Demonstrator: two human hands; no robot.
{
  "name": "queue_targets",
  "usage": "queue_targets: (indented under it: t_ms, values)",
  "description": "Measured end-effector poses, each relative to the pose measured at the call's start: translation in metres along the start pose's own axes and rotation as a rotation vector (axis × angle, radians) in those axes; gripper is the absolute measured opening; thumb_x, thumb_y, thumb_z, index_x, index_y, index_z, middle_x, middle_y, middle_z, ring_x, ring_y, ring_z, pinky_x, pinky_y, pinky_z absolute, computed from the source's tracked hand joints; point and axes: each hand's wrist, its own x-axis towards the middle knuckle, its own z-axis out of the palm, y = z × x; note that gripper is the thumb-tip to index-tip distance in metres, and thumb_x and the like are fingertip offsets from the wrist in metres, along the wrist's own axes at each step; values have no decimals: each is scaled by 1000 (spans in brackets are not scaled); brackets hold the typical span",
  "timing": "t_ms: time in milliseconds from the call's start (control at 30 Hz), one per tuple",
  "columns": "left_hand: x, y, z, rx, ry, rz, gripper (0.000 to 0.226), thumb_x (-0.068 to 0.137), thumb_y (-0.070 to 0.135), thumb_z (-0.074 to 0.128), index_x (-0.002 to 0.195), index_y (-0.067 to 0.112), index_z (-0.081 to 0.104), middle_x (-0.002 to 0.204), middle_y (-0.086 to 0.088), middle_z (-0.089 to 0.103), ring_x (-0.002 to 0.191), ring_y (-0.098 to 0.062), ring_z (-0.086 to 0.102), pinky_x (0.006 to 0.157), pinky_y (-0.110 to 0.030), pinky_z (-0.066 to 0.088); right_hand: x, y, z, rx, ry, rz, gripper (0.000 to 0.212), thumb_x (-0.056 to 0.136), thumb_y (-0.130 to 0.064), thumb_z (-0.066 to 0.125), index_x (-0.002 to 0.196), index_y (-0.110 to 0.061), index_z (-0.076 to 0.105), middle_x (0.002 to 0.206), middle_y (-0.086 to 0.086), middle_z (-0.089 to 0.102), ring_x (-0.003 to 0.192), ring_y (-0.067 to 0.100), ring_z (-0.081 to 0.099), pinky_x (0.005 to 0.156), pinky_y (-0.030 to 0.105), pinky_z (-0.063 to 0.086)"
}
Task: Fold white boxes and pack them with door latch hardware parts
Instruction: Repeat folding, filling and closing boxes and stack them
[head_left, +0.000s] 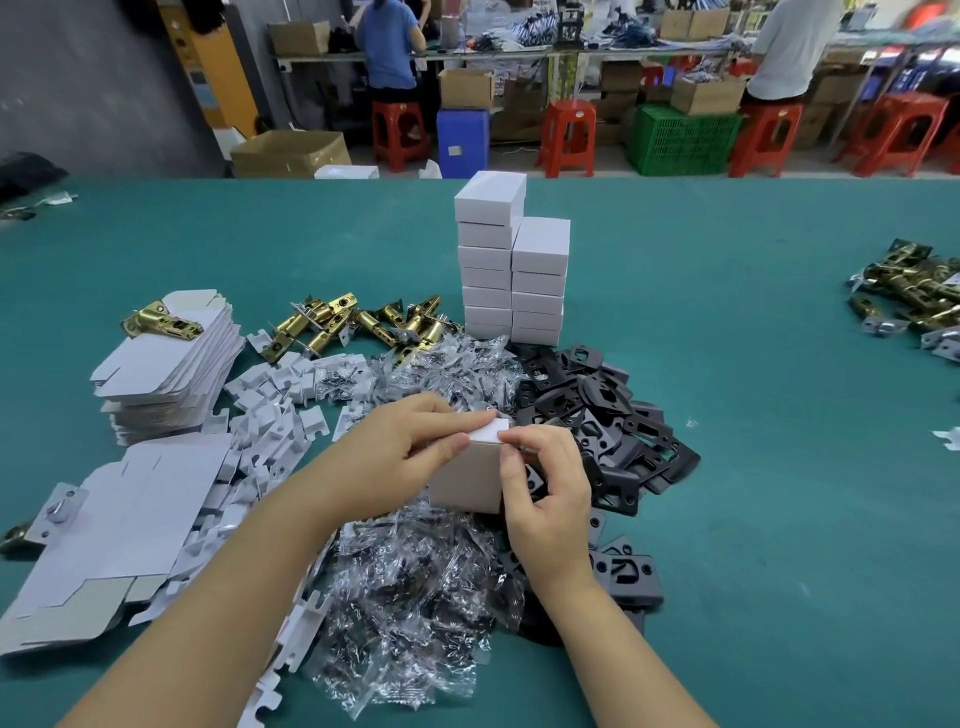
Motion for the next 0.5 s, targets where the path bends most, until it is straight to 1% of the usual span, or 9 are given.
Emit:
queue_targets:
  t_ms: [67, 133, 267, 333, 367, 400, 433, 467, 500]
  values:
    - [-1, -2, 2, 13, -12, 17, 41, 98, 53, 44, 139, 58, 50, 111, 27, 53, 100, 0, 54, 75, -15, 43, 0, 0, 0, 9, 4, 1, 14, 94, -5, 63, 101, -13, 72, 101, 1, 63, 98, 14, 62, 82, 16, 48]
    - [-2, -1, 5, 68, -20, 34, 50, 94, 60, 40, 144, 59, 43, 120, 30, 48, 103, 0, 54, 79, -15, 44, 1, 0, 0, 20, 11, 7, 15, 94, -5, 63, 101, -16, 71, 101, 1, 63, 97, 13, 62, 83, 16, 48]
    - [-6, 1, 12, 260, 21, 65, 61, 93, 63, 25, 154, 54, 27, 138, 17, 42, 108, -12, 55, 86, -35, 52, 1, -1, 1, 18, 28, 9, 14, 94, -8, 63, 101, -18, 70, 100, 0, 63, 96, 12, 62, 84, 18, 47]
    - [-6, 2, 13, 217, 30, 62, 61, 94, 64, 29, 153, 59, 16, 129, 28, 41, 104, 0, 53, 83, -29, 50, 1, 0, 1, 5, 30, 11, 12, 93, -8, 63, 100, -15, 71, 99, 0, 64, 96, 12, 62, 86, 18, 47]
    - [-5, 1, 14, 164, 45, 34, 65, 94, 63, 36, 153, 60, 10, 118, 35, 42, 101, 6, 51, 78, -21, 46, 1, 0, 1, 1, 31, 15, 12, 93, -9, 64, 100, -15, 71, 98, -1, 65, 97, 12, 62, 86, 18, 47]
    - [-5, -1, 15, 95, 69, -13, 70, 95, 60, 46, 153, 60, 7, 109, 36, 45, 96, 14, 50, 74, -16, 43, 1, 0, 1, 3, 32, 21, 11, 94, -10, 63, 100, -15, 71, 99, -1, 65, 97, 12, 63, 86, 19, 47]
    - [-5, -3, 15, 26, 85, -69, 73, 95, 55, 55, 153, 59, 11, 105, 36, 49, 91, 19, 51, 70, -15, 42, 2, 0, 0, 6, 33, 26, 11, 94, -13, 63, 100, -16, 71, 99, -1, 65, 97, 13, 63, 86, 20, 47]
    - [-5, -5, 15, -42, 85, -116, 67, 95, 50, 61, 149, 60, 23, 106, 34, 55, 84, 18, 55, 66, -16, 45, 2, -1, 0, 8, 34, 31, 11, 94, -16, 62, 101, -18, 70, 100, -2, 65, 98, 13, 63, 86, 21, 48]
    - [-4, -7, 16, -103, 80, -143, 53, 96, 44, 64, 139, 60, 38, 104, 28, 62, 75, 11, 60, 61, -18, 48, 2, -2, -1, 6, 34, 36, 11, 94, -18, 62, 102, -21, 69, 100, -3, 65, 98, 14, 63, 85, 23, 50]
